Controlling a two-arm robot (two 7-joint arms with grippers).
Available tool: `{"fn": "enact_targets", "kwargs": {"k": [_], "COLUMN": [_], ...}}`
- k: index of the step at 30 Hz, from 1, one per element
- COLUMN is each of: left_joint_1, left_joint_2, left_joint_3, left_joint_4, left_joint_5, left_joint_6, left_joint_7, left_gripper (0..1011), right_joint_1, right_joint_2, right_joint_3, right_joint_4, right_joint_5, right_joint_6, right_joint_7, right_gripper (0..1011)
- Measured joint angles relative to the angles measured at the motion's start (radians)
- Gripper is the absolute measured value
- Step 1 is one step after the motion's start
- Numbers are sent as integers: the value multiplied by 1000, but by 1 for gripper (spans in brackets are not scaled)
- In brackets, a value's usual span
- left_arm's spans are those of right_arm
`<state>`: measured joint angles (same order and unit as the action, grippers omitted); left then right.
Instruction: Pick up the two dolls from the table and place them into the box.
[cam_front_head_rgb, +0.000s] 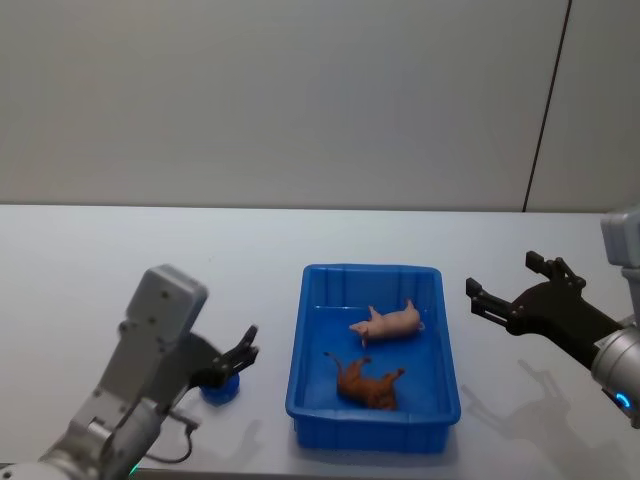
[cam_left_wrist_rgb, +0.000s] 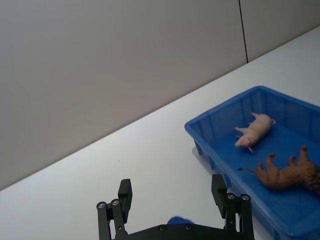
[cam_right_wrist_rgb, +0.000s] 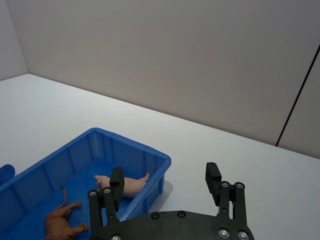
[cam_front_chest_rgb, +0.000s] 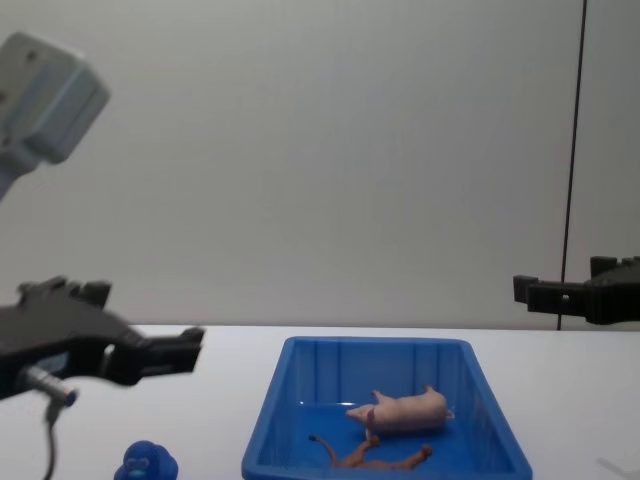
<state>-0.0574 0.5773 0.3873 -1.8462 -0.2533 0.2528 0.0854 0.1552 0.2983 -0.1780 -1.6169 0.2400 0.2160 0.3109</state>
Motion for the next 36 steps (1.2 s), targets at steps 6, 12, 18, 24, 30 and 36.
{"fn": "enact_targets", "kwargs": {"k": [6, 12, 18, 24, 30, 36], "left_joint_1": [38, 43, 23, -18, -56, -90], "left_joint_2": [25, 27, 11, -21, -46, -66], "left_joint_3": [-14, -23, -29, -33, -36, -39], "left_joint_4": [13, 66, 142, 258, 349, 421], "left_joint_5": [-39, -62, -82, -105, -117, -121], "left_joint_6": [-38, -93, -156, -229, -267, -279], "left_joint_7": [9, -24, -82, -166, -240, -296], "left_gripper": [1002, 1002, 1002, 1002, 1002, 1002], "right_joint_1": [-1, -1, -1, -1, -1, -1], "right_joint_2": [1, 2, 2, 3, 3, 3], "right_joint_3": [1, 1, 2, 2, 2, 2], "right_joint_4": [0, 0, 0, 0, 0, 0], "right_joint_5": [1, 1, 1, 1, 1, 1], "right_joint_6": [-1, -1, -2, -2, -2, -2], "right_joint_7": [1, 1, 1, 1, 1, 1], "right_gripper": [1001, 1001, 1001, 1001, 1001, 1001]}}
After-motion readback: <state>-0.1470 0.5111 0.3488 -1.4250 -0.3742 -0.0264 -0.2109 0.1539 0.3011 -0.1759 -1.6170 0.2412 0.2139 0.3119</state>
